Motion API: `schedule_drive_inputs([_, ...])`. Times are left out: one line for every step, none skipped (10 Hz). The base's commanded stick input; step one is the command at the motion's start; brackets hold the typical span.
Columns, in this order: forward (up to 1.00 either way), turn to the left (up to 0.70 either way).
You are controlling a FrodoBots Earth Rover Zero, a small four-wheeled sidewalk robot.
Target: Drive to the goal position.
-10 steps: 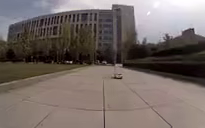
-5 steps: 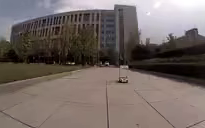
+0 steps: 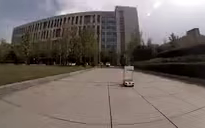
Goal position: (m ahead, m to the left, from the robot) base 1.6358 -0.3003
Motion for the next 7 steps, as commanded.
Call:
schedule_drive_inputs([1.0,0.0])
schedule_drive_inputs([1.0,0.0])
schedule_drive_inputs([1.0,0.0])
schedule_drive_inputs([1.0,0.0])
schedule_drive_inputs([1.0,0.0])
schedule_drive_inputs([1.0,0.0])
schedule_drive_inputs([1.0,0.0])
